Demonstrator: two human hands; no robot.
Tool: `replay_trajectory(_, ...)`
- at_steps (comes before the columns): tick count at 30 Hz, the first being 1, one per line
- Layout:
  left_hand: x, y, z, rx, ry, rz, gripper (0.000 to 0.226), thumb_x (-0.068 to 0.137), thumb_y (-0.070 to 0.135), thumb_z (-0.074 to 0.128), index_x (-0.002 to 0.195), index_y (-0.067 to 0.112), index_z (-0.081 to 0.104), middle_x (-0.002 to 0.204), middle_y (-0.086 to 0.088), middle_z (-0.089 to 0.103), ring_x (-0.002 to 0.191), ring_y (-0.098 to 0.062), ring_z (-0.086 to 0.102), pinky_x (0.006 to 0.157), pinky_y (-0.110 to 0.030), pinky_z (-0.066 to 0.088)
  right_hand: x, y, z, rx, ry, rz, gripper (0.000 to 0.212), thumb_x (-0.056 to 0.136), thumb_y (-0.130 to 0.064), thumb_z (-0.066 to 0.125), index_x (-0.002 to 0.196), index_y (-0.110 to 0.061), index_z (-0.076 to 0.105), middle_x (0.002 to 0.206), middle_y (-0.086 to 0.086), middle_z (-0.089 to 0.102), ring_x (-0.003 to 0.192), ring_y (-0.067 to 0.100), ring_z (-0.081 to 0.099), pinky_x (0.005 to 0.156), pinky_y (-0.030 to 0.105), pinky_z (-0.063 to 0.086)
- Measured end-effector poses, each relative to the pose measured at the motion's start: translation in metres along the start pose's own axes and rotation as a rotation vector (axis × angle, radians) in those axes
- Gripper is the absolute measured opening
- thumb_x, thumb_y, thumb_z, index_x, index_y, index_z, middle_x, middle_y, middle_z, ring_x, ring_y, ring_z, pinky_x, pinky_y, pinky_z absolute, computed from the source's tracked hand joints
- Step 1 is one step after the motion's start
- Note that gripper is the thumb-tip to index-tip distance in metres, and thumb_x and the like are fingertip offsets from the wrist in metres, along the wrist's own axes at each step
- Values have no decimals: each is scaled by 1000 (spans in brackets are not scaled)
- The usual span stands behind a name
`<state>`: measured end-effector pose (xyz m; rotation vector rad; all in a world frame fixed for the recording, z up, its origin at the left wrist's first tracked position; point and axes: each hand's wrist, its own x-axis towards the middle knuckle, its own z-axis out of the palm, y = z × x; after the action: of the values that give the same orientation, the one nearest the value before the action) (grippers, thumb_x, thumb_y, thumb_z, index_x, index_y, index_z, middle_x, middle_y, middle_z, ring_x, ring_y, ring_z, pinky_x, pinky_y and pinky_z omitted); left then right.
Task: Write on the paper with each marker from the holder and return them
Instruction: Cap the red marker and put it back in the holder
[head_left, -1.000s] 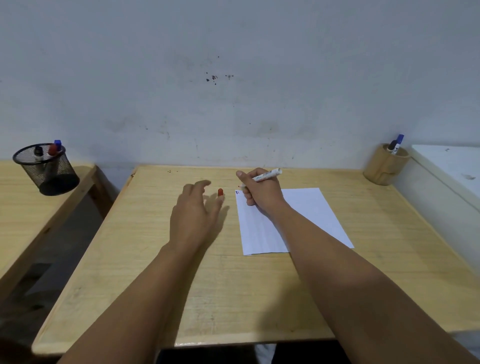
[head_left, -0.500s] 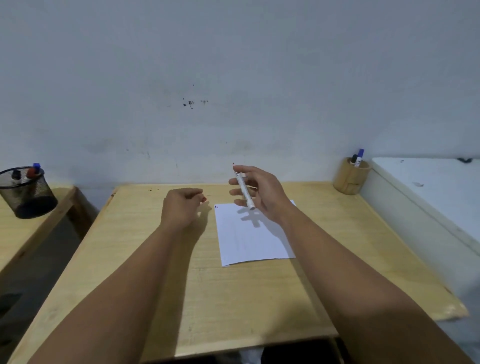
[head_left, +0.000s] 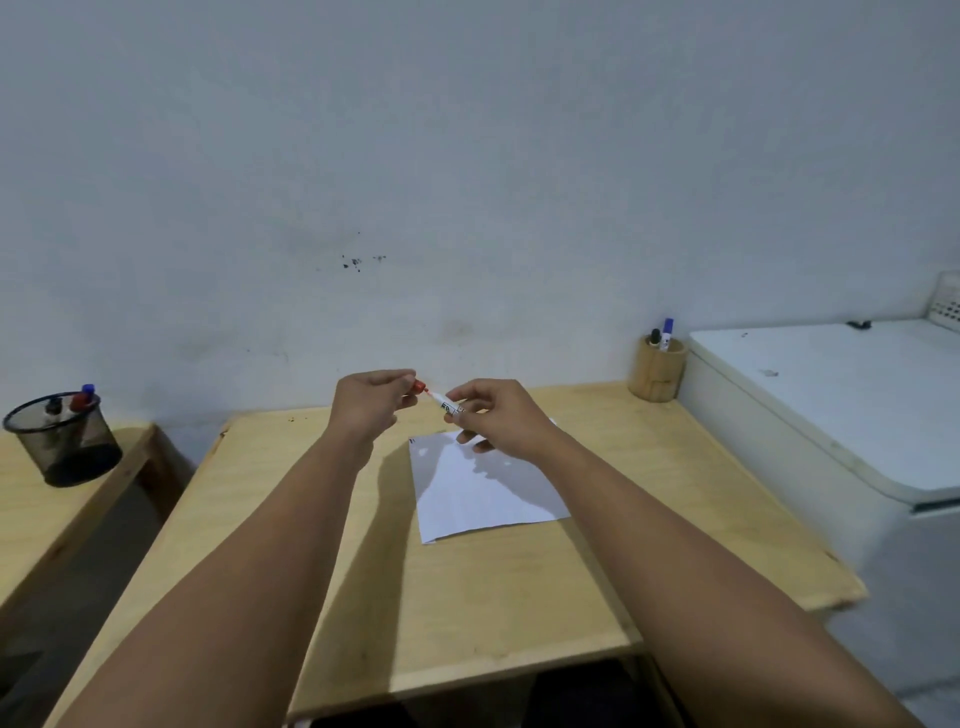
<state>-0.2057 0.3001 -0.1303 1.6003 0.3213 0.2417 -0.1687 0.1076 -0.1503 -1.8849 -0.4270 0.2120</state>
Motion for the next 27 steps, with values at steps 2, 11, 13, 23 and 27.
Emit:
replay_trajectory(2,-5,3,6,34,-22,17,18,98,19,67,112,13,78,103,-4,79,92,-17,73,74,-30,45,-5,-3,-5,-11,4,-8,29,99,-8,75,127,-9,72,96,4,75,70,13,75,60,23,58)
replay_trajectory(11,-28,20,47,106,-62,53,13,93,14,72,104,9,78,91,-6,77,81,-16,71,72,-29,50,-21,-1,-32,42,79,-12,27,97,-2,75,124,-1,73,84,2,75,61,9,73,61,23,59)
replay_trajectory(13,-28,24,64,110,-78,47,16,92,12,75,106,6,78,94,-11,76,82,-19,71,76,-32,54,-26,2,-44,58,115,-2,25,96,1,74,121,1,74,81,5,74,58,7,72,60,20,58)
replay_trajectory(23,-9,26,200,273,-286,114,46,101,31,55,145,21,55,119,-9,71,95,-23,63,93,-41,55,-28,36,-180,-75,553,10,15,93,-10,79,105,-20,77,85,-2,74,82,13,70,74,21,53)
replay_trajectory(27,18,14,264,360,-333,147,58,93,37,68,147,21,52,129,-5,67,116,-28,64,106,-44,51,-10,36,-261,-27,836,-43,20,89,-9,79,89,-26,69,84,-9,78,81,9,76,74,18,57)
